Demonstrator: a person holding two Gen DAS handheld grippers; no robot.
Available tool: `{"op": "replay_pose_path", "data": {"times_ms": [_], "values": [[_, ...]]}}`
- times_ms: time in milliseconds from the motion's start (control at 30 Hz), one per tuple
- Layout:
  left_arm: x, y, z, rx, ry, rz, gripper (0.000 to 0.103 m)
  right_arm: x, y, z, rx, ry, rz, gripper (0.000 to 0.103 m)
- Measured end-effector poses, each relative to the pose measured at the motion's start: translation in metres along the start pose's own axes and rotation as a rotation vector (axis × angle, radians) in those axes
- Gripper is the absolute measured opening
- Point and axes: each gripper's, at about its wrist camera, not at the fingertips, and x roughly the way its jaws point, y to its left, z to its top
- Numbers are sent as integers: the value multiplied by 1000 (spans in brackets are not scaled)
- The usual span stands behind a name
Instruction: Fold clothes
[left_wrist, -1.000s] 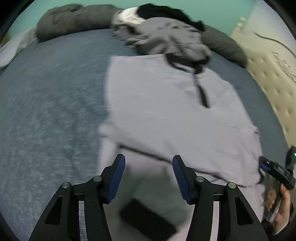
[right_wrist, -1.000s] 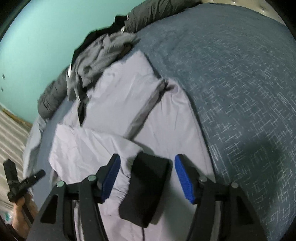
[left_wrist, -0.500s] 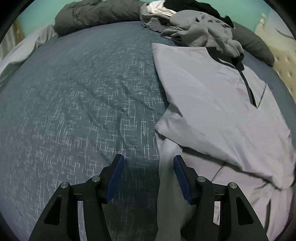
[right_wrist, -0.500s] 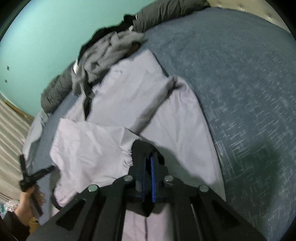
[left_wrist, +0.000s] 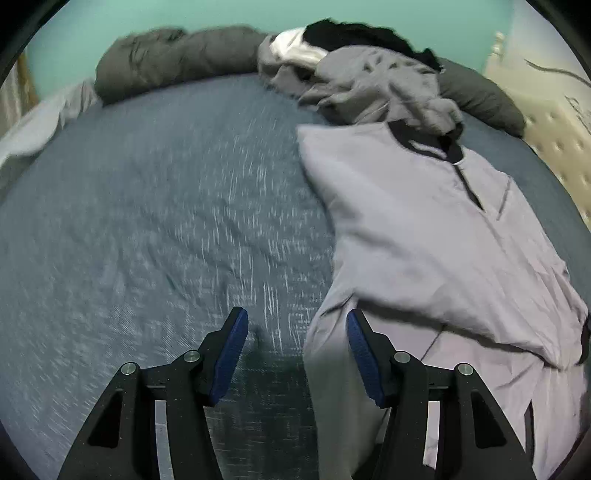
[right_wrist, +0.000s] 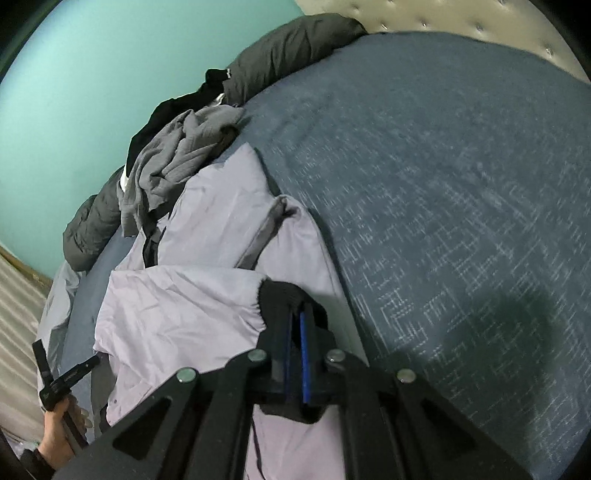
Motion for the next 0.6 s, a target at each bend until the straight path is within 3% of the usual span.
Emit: {"op": "replay_pose_path", "data": {"times_ms": [100,433,533,600], "values": [[-5,2,4,27,-14,13,60,3,0,2,2,4,4,3],[44,-17,1,199,70,67,57,6,1,1,10,11,15,3],[49,-22,7,229,68,68,33,8,3,0,6,18,15,3],[45,-29,9,265,55,74,8,8,4,0,3,25,21,3]]}}
